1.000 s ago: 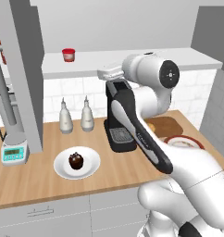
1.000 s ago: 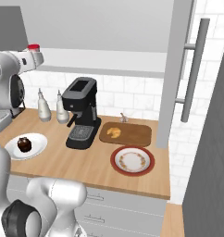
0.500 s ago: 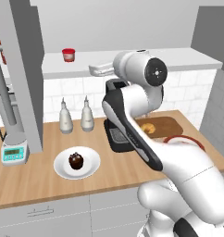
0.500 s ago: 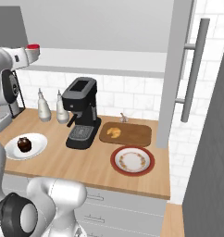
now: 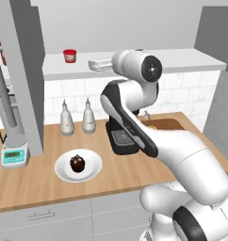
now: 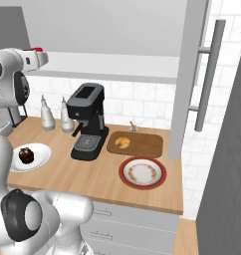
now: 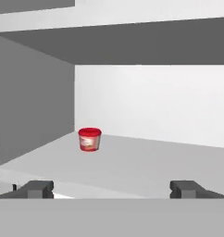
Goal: From the different types of pastries on the counter, select a croissant and place it on the cutting board. Then retrieve a jar of jam from the cabinet and place it alongside the croissant on the cutting board.
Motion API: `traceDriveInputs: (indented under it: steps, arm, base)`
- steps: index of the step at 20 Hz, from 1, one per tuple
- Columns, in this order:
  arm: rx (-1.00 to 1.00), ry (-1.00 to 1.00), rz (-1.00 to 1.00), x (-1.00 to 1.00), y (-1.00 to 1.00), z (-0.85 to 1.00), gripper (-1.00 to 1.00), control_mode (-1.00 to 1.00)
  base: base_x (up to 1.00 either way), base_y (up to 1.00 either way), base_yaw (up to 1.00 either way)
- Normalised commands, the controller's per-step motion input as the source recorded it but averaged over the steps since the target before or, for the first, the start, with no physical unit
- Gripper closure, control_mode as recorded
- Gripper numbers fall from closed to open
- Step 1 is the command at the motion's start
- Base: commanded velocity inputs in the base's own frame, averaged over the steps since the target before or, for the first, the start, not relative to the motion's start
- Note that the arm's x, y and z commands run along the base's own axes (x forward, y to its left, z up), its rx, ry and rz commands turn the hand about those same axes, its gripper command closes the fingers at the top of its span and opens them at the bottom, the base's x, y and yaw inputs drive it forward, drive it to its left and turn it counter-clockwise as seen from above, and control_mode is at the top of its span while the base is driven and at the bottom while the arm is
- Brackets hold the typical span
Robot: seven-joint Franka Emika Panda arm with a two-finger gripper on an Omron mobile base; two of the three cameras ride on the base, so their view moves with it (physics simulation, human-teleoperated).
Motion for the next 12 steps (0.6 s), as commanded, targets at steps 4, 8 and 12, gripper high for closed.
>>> traceDriveInputs:
  steps: [4,8,12]
  arm:
    - [0.01,0.11,0.00,0.21,0.29,0.20,-1.00,-1.00]
    - [0.00,0.10,0.00,0.11,0.18,0.23,-1.00,-1.00]
    - [0.00,0.09,0.00,0.12,0.09,-0.01,-1.00,-1.00]
  base:
    - [0.00,0.00,0.00]
    - [0.00,0.00,0.00]
    - [0.00,0.00,0.00]
